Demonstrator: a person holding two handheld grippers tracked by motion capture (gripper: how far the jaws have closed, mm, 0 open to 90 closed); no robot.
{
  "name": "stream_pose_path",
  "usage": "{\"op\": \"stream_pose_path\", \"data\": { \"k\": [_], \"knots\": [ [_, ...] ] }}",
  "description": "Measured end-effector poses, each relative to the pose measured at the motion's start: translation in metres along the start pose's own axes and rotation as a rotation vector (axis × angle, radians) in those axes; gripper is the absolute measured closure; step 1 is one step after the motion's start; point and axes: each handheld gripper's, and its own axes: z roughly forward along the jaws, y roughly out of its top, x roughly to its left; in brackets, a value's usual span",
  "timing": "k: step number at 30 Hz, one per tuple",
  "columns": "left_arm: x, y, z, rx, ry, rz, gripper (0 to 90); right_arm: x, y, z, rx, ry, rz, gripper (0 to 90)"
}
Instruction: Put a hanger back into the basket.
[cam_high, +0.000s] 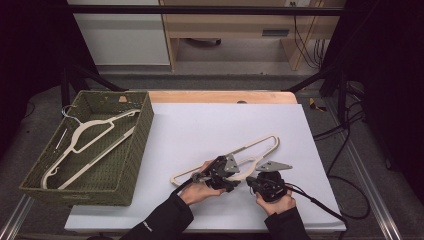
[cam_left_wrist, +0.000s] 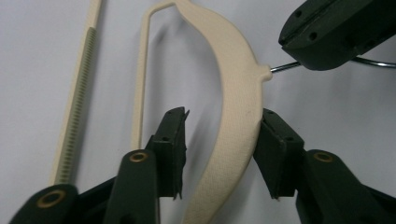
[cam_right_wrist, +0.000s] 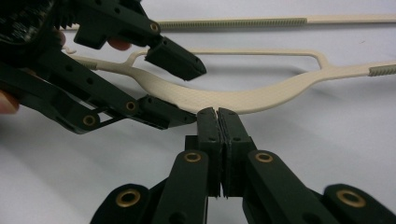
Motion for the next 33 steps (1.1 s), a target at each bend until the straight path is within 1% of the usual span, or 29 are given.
{"op": "stream_pose_path", "data": {
  "k": [2,3,4,7,10,11,12,13,15,17,18,19,21,24,26,27,28,29,32,33],
  "knots": [
    [-0.001,0.000,0.001,0.012,-0.003,0.006,61.9,0.001,0.001,-0.001,-0.004,0.006,0.005,89.3],
    [-0.001,0.000,0.001,0.011,-0.010,0.005,64.0,0.000,0.000,-0.002,-0.001,0.000,-0.003,89.3],
    [-0.001,0.000,0.001,0.012,-0.012,0.005,64.9,0.000,0.001,-0.002,-0.004,0.002,0.000,89.3],
    [-0.001,0.001,0.000,0.034,-0.010,0.033,66.0,0.000,0.001,-0.003,-0.007,0.004,-0.001,89.3],
    [-0.003,0.003,-0.001,0.035,-0.006,0.049,67.0,0.000,0.002,-0.004,-0.008,0.010,0.004,89.0],
    [-0.002,0.004,-0.003,0.040,0.003,0.061,67.4,0.000,0.002,-0.005,-0.012,0.012,0.002,88.9],
    [-0.003,0.004,-0.003,0.036,0.003,0.062,67.8,-0.001,0.003,-0.008,-0.023,0.017,0.007,90.0],
    [-0.004,0.004,-0.004,0.029,0.005,0.059,68.1,-0.001,0.003,-0.011,-0.041,0.027,0.007,88.7],
    [-0.004,0.004,-0.006,0.022,0.006,0.058,68.6,-0.003,0.005,-0.021,-0.076,0.049,0.019,83.9],
    [-0.002,0.005,-0.009,0.016,0.008,0.061,69.1,-0.007,0.008,-0.031,-0.129,0.054,0.020,76.8],
    [-0.002,0.005,-0.011,0.009,0.010,0.058,69.4,-0.009,0.008,-0.036,-0.153,0.050,0.029,72.5],
    [-0.001,0.005,-0.013,0.010,0.011,0.060,69.7,-0.013,0.009,-0.041,-0.193,0.046,0.010,67.9],
    [0.002,0.006,-0.018,0.015,0.013,0.072,70.4,-0.021,0.010,-0.052,-0.257,0.033,0.012,57.8],
    [0.004,0.007,-0.024,-0.003,0.012,0.051,71.4,-0.036,0.007,-0.064,-0.338,0.009,0.031,47.9],
    [0.006,0.008,-0.028,-0.009,0.013,0.048,72.2,-0.046,0.004,-0.070,-0.373,-0.014,0.039,43.2],
    [0.007,0.008,-0.031,-0.006,0.016,0.051,72.5,-0.051,0.003,-0.071,-0.387,-0.020,0.044,40.2],
    [0.008,0.009,-0.032,-0.013,0.018,0.046,72.9,-0.055,0.001,-0.072,-0.399,-0.020,0.048,37.2],
    [0.009,0.009,-0.034,-0.012,0.020,0.045,73.2,-0.060,-0.001,-0.072,-0.406,-0.028,0.054,35.7],
    [0.011,0.010,-0.040,-0.020,0.028,0.039,74.3,-0.070,-0.006,-0.070,-0.418,-0.029,0.077,31.6],
    [0.012,0.011,-0.042,-0.021,0.032,0.037,74.8,-0.073,-0.008,-0.069,-0.421,-0.030,0.079,30.8]
  ]
}}
